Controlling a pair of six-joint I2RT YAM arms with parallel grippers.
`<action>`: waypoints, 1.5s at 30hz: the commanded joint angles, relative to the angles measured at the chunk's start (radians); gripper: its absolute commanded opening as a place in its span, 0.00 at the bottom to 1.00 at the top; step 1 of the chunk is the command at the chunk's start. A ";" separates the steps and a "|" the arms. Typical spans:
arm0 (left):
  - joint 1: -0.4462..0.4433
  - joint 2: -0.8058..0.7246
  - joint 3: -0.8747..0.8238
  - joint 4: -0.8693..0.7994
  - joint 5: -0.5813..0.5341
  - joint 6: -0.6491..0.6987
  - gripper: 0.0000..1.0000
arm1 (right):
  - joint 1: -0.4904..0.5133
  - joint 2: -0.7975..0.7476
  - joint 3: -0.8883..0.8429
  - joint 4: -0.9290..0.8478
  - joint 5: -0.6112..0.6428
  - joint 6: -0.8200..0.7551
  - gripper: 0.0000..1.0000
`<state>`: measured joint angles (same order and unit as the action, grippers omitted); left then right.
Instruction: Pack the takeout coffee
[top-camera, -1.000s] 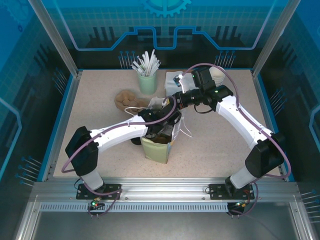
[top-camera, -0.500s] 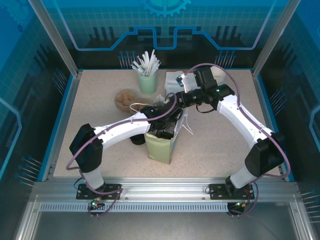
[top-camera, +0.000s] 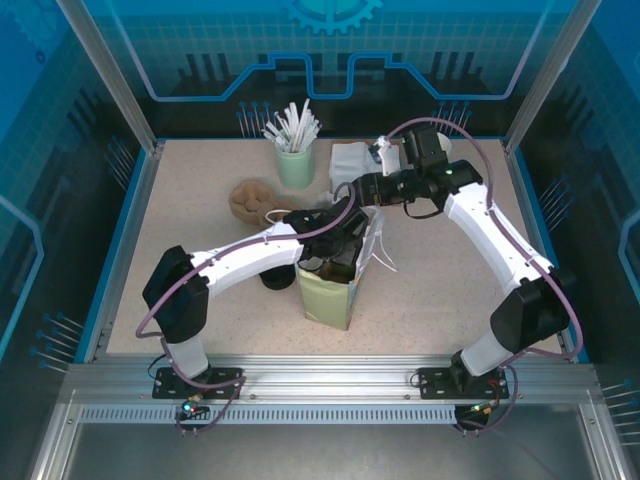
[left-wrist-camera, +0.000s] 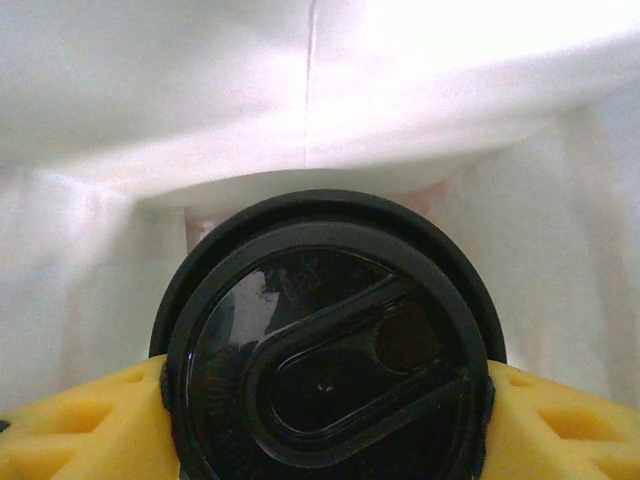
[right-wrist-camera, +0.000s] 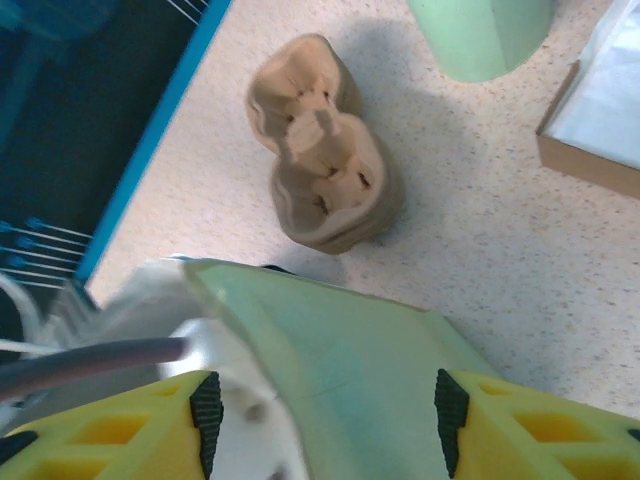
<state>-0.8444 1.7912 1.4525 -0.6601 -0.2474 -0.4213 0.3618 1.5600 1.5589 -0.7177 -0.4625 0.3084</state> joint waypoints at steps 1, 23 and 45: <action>0.025 0.069 -0.011 -0.093 0.027 -0.018 0.66 | -0.016 -0.083 0.081 -0.003 -0.069 0.067 0.63; 0.025 0.163 0.087 -0.220 0.115 -0.002 0.65 | -0.145 -0.326 -0.022 -0.236 0.107 0.473 0.59; 0.026 0.191 0.022 -0.164 0.179 -0.025 0.64 | 0.134 -0.402 -0.230 -0.251 0.325 0.758 0.57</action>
<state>-0.8200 1.8729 1.5558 -0.7284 -0.1852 -0.4206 0.4736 1.1778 1.3457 -0.9577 -0.1856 1.0309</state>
